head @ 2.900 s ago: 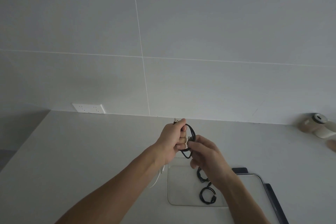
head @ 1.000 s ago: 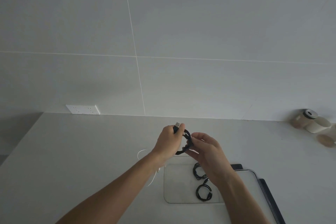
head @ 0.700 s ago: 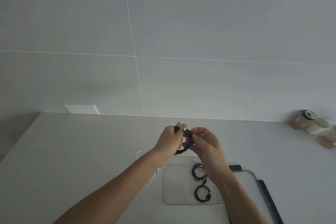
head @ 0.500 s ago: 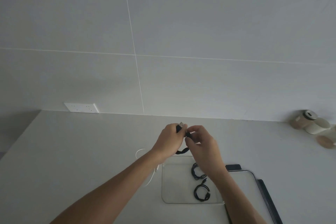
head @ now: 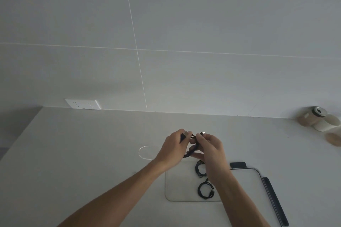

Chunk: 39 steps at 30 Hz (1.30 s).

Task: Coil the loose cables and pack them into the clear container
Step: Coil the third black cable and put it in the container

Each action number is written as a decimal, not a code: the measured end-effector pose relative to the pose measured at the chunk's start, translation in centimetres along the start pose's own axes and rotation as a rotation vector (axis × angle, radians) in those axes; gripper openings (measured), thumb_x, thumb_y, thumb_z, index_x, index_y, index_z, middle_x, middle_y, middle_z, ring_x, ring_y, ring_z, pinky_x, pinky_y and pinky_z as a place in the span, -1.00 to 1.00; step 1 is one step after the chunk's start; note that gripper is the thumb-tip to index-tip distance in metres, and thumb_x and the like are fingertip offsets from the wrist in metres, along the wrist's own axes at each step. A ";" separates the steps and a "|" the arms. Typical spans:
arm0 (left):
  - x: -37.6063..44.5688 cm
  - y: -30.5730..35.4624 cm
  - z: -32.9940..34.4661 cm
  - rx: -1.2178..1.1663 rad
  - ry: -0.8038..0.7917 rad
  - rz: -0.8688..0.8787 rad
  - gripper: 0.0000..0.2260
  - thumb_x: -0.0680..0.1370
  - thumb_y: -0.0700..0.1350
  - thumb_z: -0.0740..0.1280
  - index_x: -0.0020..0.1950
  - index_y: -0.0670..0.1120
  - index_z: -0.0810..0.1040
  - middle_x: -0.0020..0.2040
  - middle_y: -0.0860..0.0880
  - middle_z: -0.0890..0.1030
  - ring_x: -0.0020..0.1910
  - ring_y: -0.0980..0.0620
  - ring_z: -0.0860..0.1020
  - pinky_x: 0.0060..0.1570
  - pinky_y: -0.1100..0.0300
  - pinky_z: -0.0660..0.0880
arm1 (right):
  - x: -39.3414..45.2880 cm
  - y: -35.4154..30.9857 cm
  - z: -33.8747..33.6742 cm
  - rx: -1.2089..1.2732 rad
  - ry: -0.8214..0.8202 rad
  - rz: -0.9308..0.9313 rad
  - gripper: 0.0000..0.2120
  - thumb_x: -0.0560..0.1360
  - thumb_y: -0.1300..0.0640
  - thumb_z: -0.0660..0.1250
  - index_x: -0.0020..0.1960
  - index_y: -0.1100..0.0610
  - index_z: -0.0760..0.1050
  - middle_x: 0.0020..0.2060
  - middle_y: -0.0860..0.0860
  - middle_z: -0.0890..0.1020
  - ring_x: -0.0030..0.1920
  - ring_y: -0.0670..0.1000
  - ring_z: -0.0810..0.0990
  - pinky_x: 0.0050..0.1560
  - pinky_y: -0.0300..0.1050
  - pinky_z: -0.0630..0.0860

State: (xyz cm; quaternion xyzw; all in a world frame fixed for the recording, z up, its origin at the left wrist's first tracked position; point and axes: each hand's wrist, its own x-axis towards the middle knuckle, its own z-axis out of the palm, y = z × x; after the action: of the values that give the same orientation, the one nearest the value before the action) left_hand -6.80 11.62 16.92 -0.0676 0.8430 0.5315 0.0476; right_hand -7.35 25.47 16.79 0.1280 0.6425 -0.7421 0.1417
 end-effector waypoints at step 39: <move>3.9 -15.9 9.6 0.500 -0.370 -0.351 -0.73 0.58 -0.26 0.29 0.26 -0.25 0.39 0.12 -0.20 0.59 0.08 -0.19 0.60 -0.14 0.08 0.45 | 6.7 17.1 -3.9 -0.737 0.031 0.392 -0.85 0.57 0.26 0.25 0.09 0.12 0.53 -0.14 0.06 0.67 -0.40 0.01 0.68 -0.21 0.05 0.71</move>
State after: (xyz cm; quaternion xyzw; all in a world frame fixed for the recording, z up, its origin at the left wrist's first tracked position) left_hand -7.95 13.29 -1.97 -0.1002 0.8997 0.2956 0.3051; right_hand -7.13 26.70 -1.91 0.2000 0.8306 -0.4194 0.3070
